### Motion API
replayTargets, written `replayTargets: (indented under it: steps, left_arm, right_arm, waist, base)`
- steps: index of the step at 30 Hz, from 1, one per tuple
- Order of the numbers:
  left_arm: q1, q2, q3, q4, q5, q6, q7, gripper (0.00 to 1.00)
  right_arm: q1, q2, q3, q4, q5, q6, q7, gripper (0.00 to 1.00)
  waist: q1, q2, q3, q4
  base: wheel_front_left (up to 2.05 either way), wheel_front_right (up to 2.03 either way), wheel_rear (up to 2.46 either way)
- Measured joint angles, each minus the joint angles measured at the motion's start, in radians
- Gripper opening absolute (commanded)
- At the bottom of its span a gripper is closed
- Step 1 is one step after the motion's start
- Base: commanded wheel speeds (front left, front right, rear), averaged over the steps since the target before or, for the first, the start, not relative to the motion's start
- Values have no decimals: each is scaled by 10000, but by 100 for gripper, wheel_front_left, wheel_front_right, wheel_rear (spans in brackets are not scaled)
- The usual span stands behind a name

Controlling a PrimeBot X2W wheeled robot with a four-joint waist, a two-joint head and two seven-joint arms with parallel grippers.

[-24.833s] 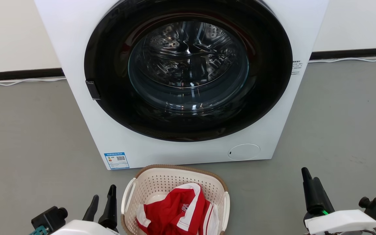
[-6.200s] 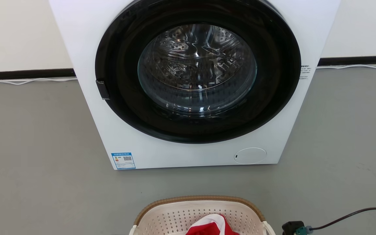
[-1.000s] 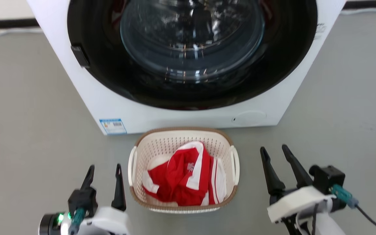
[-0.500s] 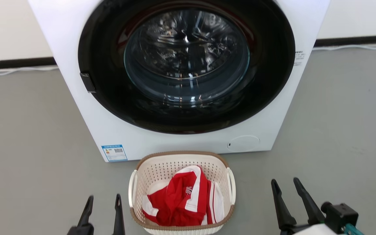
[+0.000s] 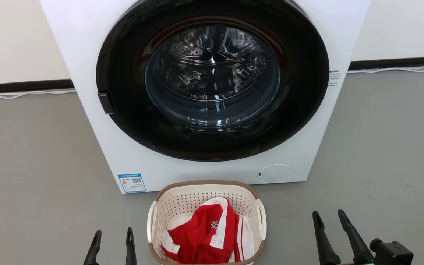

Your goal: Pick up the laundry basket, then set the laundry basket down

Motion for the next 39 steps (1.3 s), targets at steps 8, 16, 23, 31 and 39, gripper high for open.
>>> replayTargets:
  steps: [8,16,23,31,39]
  left_arm:
    - [12,23,2,-52,2,-54,0,100]
    - [16,136,-4,-73,31,-144,0,100]
    - [11,134,-10,-150,96,-228,2,0]
    - [84,105,-27,77,-500,-232,94,0]
    - [50,111,33,303,-1473,-483,318,0]
  right_arm:
    - [187,4,-77,-13,21,0,0,100]
    - [180,8,-255,-58,27,0,0,100]
    - [176,10,-293,-19,27,-6,2,0]
    - [340,13,-288,213,570,-8,82,0]
    - [326,0,-309,249,1469,-8,240,0]
  waist:
    - [0,0,-100,-31]
    - [0,0,-98,17]
    - [0,0,-63,39]
    - [4,0,-59,39]
    - [3,0,-23,40]
  base:
    - [0,0,0]
    - [0,0,0]
    - [0,0,0]
    - [0,0,0]
    - [0,0,0]
